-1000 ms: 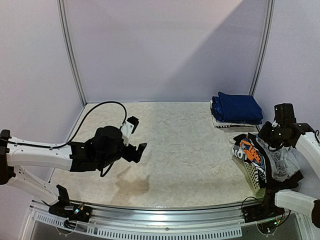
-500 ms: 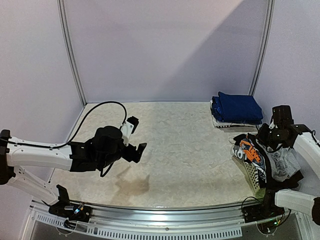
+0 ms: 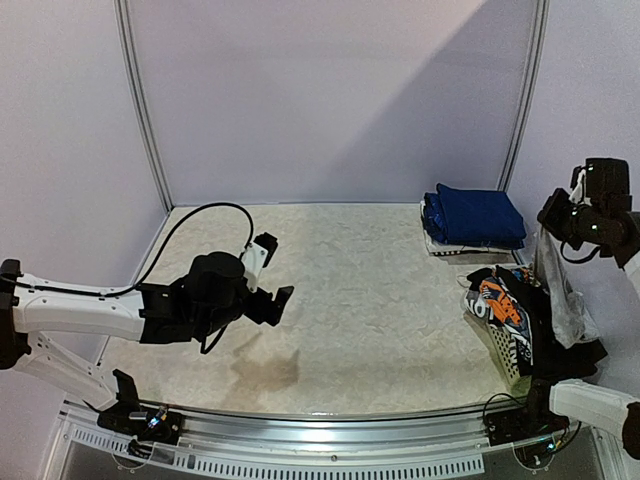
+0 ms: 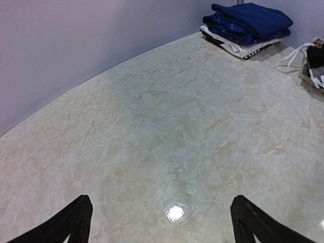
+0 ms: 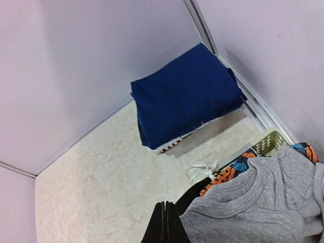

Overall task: Fold and stack the mixed laundry pile
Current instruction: Pick up the crumpled tank top from the bin.

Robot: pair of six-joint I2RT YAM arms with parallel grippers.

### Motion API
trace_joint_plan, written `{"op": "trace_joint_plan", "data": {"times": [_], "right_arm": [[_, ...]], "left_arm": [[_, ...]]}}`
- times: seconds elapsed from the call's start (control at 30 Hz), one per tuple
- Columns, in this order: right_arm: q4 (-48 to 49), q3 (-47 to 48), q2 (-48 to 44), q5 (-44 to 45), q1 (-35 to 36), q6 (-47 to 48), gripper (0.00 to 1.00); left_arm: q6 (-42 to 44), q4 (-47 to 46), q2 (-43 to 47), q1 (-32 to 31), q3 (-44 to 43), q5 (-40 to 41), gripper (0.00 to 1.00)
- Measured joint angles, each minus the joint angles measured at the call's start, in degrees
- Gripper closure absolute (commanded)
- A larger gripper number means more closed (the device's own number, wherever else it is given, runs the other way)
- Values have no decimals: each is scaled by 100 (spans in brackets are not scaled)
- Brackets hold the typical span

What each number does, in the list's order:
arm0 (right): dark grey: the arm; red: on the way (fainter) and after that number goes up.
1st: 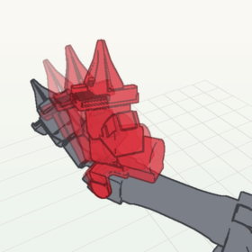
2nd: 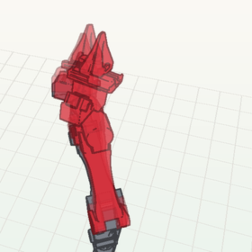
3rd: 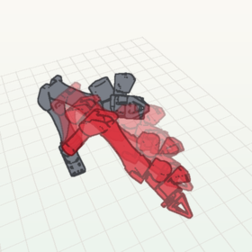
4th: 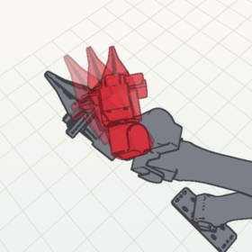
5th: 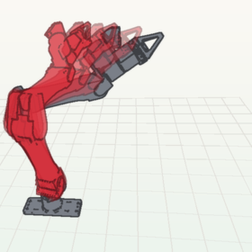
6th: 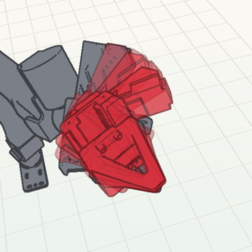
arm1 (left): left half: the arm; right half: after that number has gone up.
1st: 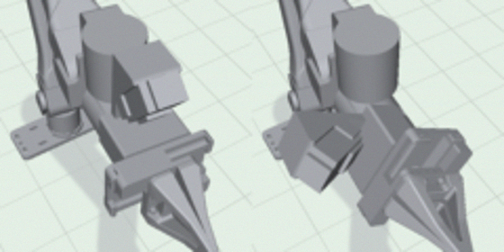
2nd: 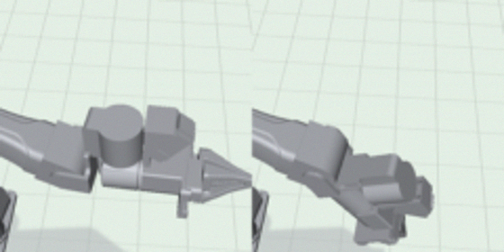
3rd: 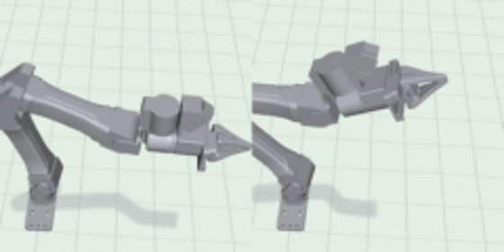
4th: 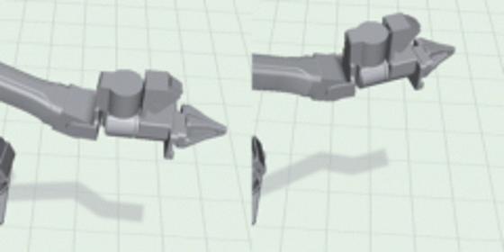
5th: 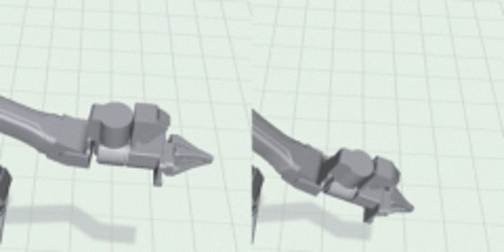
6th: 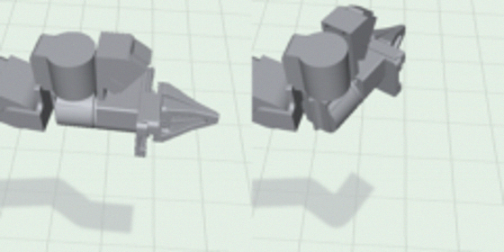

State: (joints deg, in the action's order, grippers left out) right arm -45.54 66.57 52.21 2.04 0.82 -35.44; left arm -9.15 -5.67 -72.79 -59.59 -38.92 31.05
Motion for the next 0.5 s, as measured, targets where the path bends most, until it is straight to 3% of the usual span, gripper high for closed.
{"op": "trace_joint_plan", "data": {"times": [0.23,0.5], "right_arm": [[-81,1231,179,-855,271,122,100],[-234,3427,1261,-852,2201,446,100]], "left_arm": [[-11,-7,0,0,-4,-92,3],[103,-264,0,4,-17,-713,4]]}}
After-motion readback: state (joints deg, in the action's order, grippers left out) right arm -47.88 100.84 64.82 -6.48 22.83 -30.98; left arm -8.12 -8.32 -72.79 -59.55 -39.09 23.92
